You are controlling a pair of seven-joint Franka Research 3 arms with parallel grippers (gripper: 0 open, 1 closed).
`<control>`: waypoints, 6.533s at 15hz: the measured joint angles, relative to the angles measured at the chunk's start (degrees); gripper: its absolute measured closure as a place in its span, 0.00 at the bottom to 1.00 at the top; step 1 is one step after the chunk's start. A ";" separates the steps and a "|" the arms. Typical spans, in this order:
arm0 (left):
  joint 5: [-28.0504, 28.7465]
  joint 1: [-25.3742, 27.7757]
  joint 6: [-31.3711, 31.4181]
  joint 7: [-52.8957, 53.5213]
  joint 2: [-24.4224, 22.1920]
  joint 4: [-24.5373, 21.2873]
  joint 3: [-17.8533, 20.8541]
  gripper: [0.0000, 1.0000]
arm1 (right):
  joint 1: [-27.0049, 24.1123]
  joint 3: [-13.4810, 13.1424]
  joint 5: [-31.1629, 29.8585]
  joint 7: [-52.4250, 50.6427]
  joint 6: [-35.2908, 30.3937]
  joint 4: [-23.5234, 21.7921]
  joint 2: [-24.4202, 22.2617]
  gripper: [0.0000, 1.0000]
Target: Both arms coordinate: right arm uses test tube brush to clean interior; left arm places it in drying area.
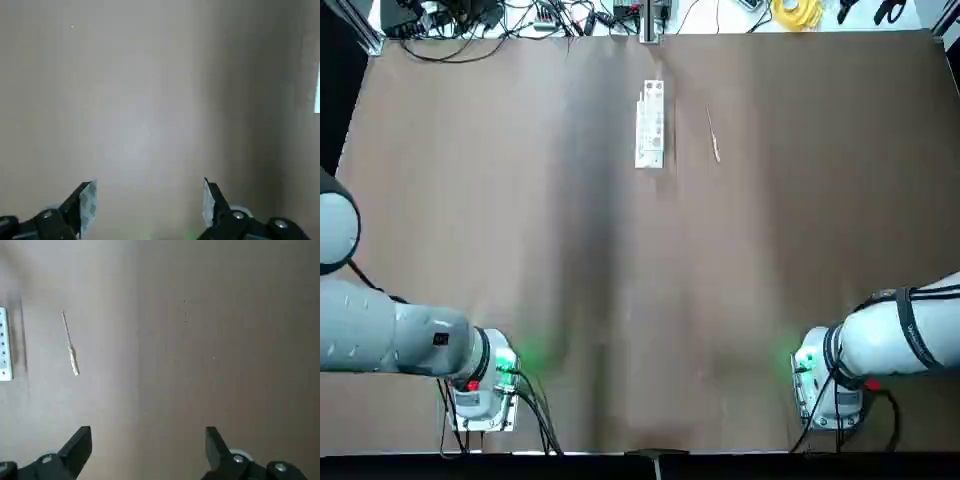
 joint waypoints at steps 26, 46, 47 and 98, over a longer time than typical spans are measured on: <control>-30.79 3.18 9.16 40.67 17.32 3.50 0.25 0.00 | 18.42 1.32 2.30 0.25 29.33 -1.61 25.55 0.00; -27.06 4.03 9.31 28.70 18.09 4.69 0.67 0.00 | 22.20 1.58 2.51 1.78 38.43 11.37 48.44 0.22; -24.28 3.95 9.31 25.06 17.94 4.78 0.48 0.00 | 22.20 1.75 2.52 2.35 38.45 11.40 48.54 0.29; -5.94 2.25 5.26 3.89 13.14 5.07 -2.01 0.00 | -16.72 46.31 24.86 -94.31 25.73 15.03 43.16 0.98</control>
